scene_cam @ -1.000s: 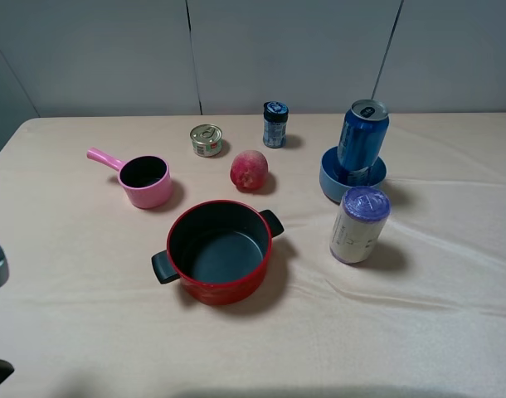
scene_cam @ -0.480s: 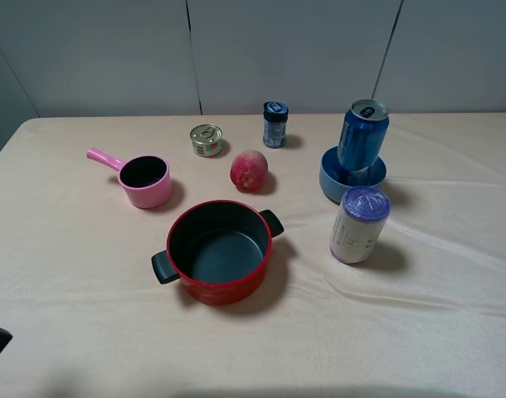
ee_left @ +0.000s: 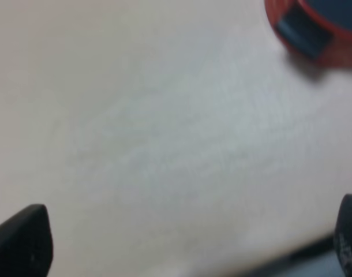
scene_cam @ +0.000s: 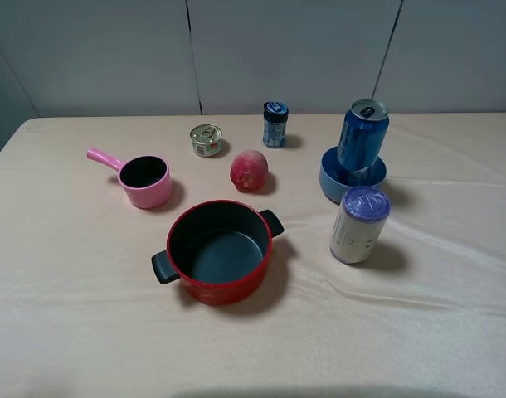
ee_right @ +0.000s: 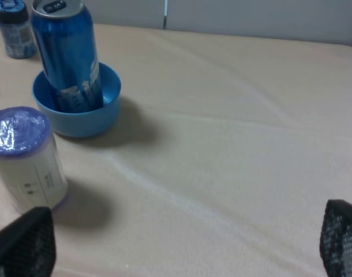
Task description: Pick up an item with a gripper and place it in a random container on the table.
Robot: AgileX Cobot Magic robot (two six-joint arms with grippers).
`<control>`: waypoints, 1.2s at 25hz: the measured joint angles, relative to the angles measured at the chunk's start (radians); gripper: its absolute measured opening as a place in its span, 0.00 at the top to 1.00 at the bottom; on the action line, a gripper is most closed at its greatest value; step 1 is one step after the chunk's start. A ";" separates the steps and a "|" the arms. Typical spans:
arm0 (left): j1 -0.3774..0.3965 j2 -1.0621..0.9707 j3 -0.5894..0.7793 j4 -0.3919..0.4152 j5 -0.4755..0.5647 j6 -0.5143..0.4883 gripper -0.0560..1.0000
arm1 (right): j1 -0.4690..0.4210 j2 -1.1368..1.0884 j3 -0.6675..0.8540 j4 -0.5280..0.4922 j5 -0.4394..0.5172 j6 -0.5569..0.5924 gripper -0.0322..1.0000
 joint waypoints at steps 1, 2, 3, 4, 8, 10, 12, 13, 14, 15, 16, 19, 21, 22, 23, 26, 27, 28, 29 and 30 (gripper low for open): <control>0.023 -0.035 0.000 0.000 0.000 0.001 0.01 | 0.000 0.000 0.000 0.000 0.000 0.000 0.30; 0.049 -0.065 0.000 0.000 0.000 0.001 0.01 | 0.000 0.000 0.000 0.000 0.000 0.000 0.30; 0.074 -0.100 0.000 -0.002 0.000 0.007 0.01 | 0.000 0.000 0.000 0.000 0.000 0.000 0.30; 0.094 -0.131 0.000 -0.005 0.001 0.007 0.01 | 0.000 0.000 0.000 0.000 0.000 0.000 0.30; 0.172 -0.220 0.000 -0.018 0.001 0.019 0.01 | 0.000 0.000 0.000 0.000 0.000 0.000 0.30; 0.198 -0.247 0.000 -0.026 0.001 0.030 0.01 | 0.000 0.000 0.000 0.000 0.000 0.000 0.30; 0.212 -0.270 0.001 -0.036 0.002 0.046 0.01 | 0.000 0.000 0.000 0.000 0.000 0.000 0.30; 0.213 -0.281 0.001 -0.040 0.002 0.049 0.01 | 0.000 0.000 0.000 0.000 0.000 0.000 0.30; 0.213 -0.295 0.001 -0.044 0.002 0.052 0.01 | 0.000 0.000 0.000 0.000 0.000 0.000 0.30; 0.213 -0.311 0.001 -0.045 0.001 0.053 0.01 | 0.000 0.000 0.000 0.000 0.000 0.000 0.30; 0.213 -0.320 0.001 -0.046 0.002 0.055 0.01 | 0.000 0.000 0.000 0.000 0.000 0.000 0.30; 0.213 -0.325 0.001 -0.048 0.002 0.056 0.01 | 0.000 0.000 0.000 0.000 0.000 0.000 0.30; 0.213 -0.325 0.001 -0.049 0.002 0.057 0.01 | 0.000 0.000 0.000 0.000 0.000 0.000 0.30; 0.213 -0.325 0.001 -0.049 0.002 0.058 0.01 | 0.000 0.000 0.000 0.000 0.000 0.000 0.30; 0.213 -0.325 0.001 -0.049 0.002 0.058 0.01 | 0.000 0.000 0.000 0.000 0.000 0.000 0.30; 0.213 -0.325 0.001 -0.049 0.002 0.058 0.01 | 0.000 0.000 0.000 0.000 0.000 0.000 0.30; 0.213 -0.325 0.001 -0.049 0.002 0.059 0.01 | 0.000 0.000 0.000 0.000 0.000 0.000 0.30; 0.213 -0.325 0.001 -0.049 0.002 0.059 0.01 | 0.000 0.000 0.000 0.000 0.000 0.000 0.30; 0.213 -0.325 0.001 -0.049 0.002 0.059 0.01 | 0.000 0.000 0.000 0.000 0.000 0.000 0.30; 0.213 -0.325 0.001 -0.049 0.002 0.059 0.01 | 0.000 0.000 0.000 0.000 0.000 0.000 0.30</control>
